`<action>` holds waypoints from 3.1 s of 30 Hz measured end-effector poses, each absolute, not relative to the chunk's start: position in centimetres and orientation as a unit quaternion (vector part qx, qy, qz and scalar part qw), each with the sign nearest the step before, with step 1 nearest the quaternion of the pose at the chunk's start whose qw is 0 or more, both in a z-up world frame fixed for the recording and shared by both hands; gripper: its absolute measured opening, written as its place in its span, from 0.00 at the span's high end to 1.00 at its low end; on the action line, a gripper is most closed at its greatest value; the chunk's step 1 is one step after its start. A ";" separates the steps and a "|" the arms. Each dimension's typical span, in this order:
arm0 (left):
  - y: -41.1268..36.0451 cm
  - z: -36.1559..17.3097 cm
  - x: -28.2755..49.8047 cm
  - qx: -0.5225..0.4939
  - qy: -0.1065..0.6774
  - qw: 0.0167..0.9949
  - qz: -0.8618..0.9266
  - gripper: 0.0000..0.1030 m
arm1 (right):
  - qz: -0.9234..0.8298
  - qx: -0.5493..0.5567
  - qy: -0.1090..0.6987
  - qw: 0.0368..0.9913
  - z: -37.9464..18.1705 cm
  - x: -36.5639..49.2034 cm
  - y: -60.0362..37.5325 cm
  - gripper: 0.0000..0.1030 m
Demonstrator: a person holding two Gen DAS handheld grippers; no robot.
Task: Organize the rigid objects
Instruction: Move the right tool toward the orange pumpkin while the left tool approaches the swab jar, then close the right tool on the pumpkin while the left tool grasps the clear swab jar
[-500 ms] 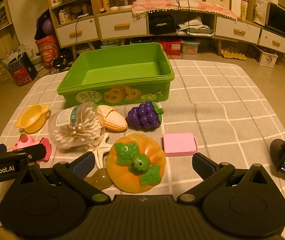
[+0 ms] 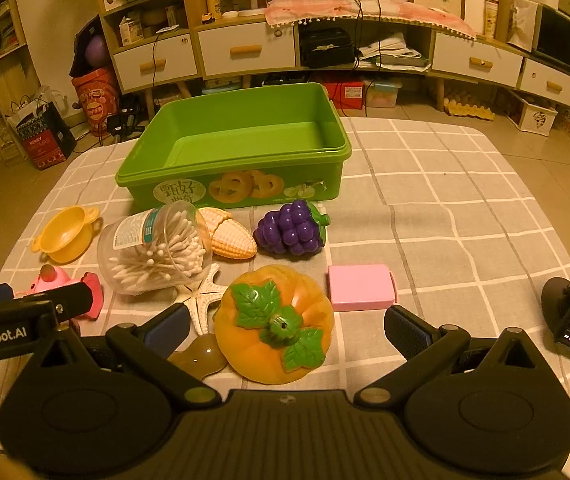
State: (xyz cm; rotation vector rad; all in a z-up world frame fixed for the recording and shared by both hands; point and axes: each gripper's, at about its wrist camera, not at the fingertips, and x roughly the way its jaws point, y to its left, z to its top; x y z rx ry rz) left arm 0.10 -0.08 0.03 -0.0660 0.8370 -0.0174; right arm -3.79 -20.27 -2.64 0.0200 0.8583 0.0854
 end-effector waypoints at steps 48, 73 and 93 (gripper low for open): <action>0.4 -0.6 2.3 -0.100 0.392 0.910 -0.093 0.03 | 0.156 0.004 0.412 0.897 -3.0 -3.6 -21.3 0.22; -1.7 -4.2 4.2 -0.139 0.360 0.920 -0.071 0.17 | 0.090 0.168 0.497 0.846 -7.6 0.5 -23.4 0.35; -0.7 -3.1 3.5 -0.166 0.357 0.915 -0.086 0.20 | 0.083 0.173 0.484 0.853 -6.5 0.0 -23.5 0.36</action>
